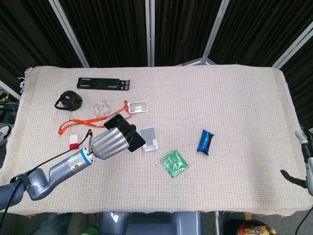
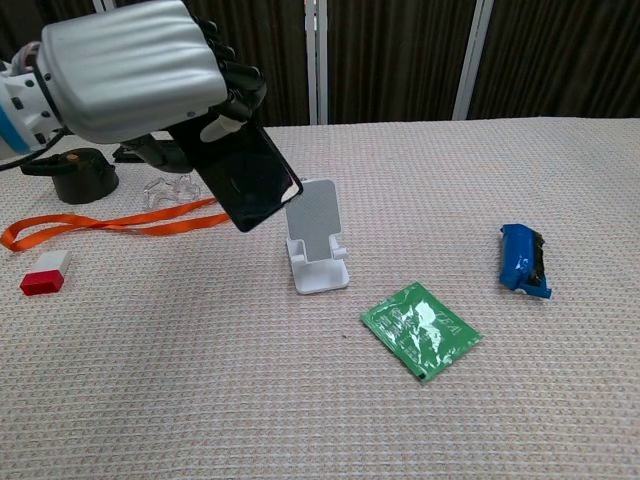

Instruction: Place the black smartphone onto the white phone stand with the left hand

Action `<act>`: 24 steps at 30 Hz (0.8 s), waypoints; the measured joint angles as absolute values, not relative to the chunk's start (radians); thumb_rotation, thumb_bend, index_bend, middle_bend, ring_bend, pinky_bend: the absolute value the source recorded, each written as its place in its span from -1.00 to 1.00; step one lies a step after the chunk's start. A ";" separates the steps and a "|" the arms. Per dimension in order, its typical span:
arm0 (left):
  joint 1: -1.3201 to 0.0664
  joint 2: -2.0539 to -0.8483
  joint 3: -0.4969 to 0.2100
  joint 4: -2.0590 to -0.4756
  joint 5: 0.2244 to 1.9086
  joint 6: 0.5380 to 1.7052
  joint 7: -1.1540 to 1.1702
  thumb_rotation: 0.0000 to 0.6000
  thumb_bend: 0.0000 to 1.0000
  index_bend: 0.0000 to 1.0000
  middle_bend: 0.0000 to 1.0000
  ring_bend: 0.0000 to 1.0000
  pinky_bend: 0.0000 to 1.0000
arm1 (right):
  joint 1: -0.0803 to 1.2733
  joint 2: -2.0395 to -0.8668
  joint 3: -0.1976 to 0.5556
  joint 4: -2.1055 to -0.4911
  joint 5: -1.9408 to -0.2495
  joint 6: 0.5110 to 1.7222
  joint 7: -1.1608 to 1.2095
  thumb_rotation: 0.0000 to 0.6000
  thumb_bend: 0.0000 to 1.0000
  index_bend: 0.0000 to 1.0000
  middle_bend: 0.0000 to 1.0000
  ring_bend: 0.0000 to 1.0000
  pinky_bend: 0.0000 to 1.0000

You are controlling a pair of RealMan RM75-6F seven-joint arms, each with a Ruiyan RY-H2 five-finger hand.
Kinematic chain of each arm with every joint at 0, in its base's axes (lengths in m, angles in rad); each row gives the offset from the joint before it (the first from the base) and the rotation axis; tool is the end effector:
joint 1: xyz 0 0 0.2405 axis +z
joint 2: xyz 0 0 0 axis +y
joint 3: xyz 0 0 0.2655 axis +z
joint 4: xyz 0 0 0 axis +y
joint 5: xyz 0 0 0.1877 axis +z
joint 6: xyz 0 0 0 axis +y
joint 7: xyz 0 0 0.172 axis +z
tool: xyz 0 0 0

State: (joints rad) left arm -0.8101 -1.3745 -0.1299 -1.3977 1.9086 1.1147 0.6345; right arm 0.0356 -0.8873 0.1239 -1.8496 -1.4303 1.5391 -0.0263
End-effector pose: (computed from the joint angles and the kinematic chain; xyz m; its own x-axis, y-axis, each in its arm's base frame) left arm -0.0795 0.3435 0.0488 0.6602 -0.6068 0.4425 -0.0164 -0.6007 -0.7993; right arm -0.2828 -0.2029 0.2575 0.4080 0.0992 0.9076 -0.9125 0.0751 0.4021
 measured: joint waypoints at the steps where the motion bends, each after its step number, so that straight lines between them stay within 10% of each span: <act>1: -0.825 -1.376 -0.135 -1.389 1.910 1.093 0.649 1.00 -1.00 0.29 -0.16 -0.09 -0.09 | 0.037 -0.887 0.125 -1.851 -1.428 1.537 -0.024 1.00 -1.00 -1.00 -1.00 -1.00 -1.00; 24: -1.044 -1.500 -0.173 -1.283 1.849 0.803 0.848 1.00 -1.00 0.28 -0.16 -0.09 -0.11 | 0.037 -0.876 0.144 -1.839 -1.370 1.526 0.000 1.00 -1.00 -1.00 -1.00 -1.00 -1.00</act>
State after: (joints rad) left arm -1.0445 -1.5001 -0.1728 -1.2830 1.8495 0.8030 0.8479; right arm 0.0367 -0.8761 0.1444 -1.8387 -1.3696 1.5258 -0.0002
